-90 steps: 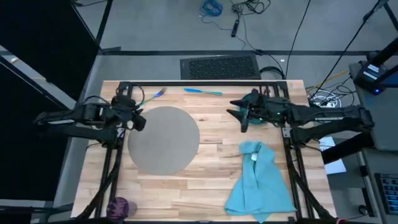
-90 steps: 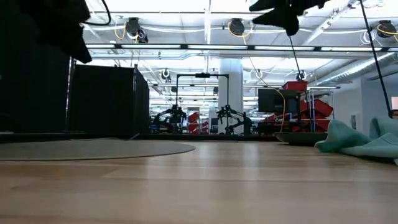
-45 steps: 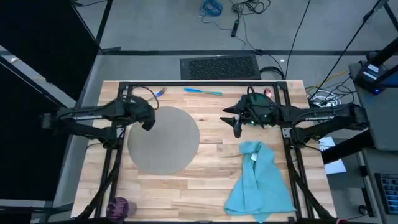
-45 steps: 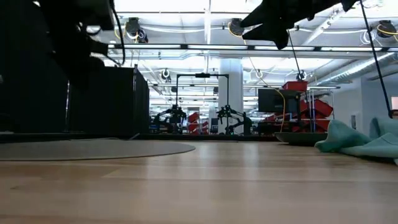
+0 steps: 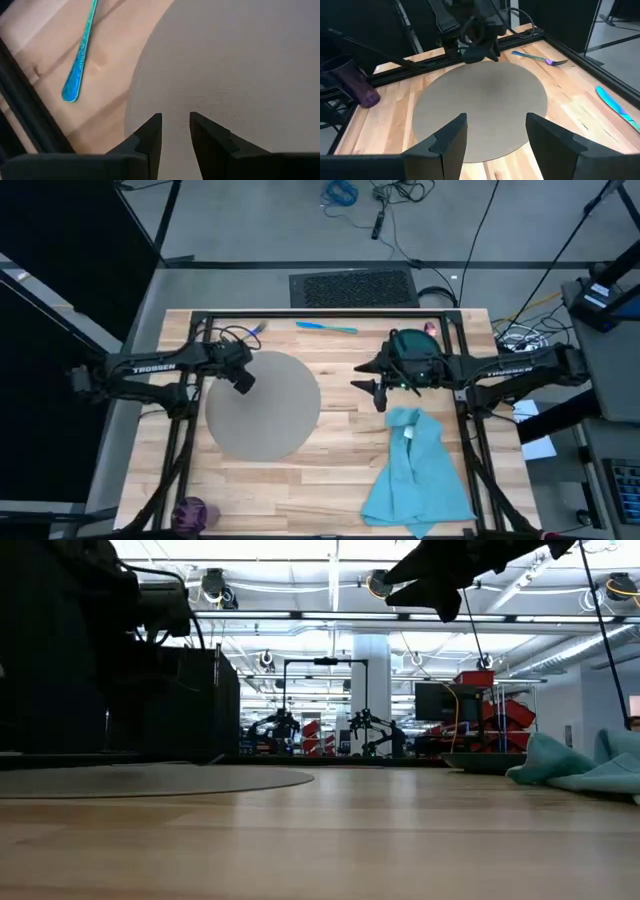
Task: Set table place
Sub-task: Put the green plate on the brown table mat
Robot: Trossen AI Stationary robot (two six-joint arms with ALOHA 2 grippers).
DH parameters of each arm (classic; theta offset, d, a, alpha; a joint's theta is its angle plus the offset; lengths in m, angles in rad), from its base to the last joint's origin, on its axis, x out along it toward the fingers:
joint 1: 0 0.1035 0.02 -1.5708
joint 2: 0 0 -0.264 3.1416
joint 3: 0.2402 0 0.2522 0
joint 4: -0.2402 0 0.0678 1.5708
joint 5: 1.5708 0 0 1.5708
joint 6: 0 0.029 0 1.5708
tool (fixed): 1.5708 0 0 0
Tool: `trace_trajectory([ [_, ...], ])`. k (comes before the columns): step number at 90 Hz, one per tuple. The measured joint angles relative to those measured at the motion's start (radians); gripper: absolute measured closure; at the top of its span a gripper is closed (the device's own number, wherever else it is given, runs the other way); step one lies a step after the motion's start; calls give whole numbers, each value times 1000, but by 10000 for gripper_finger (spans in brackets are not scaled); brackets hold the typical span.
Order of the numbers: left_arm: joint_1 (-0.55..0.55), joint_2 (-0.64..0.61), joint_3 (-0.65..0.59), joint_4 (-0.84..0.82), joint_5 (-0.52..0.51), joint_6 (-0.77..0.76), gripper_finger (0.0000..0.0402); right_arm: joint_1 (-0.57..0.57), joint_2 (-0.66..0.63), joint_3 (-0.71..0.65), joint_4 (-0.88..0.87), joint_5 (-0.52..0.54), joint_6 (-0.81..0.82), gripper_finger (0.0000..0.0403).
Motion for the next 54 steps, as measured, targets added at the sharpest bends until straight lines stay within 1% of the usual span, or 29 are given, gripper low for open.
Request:
trace_trajectory([
  [12, -13, 51, -3, 6, 0, -17, 316, -1, 0, 0, 2, 3, 4, 216],
  [23, -29, 118, -23, 52, -1, -22, 316, -1, 0, 0, 13, 3, 3, 216],
  [43, -101, 246, -29, 145, 1, -28, 316, 1, 0, 0, 15, 2, 9, 216],
  [54, -156, 289, -24, 226, 14, -54, 316, 8, 0, 0, 15, 1, 11, 216],
])
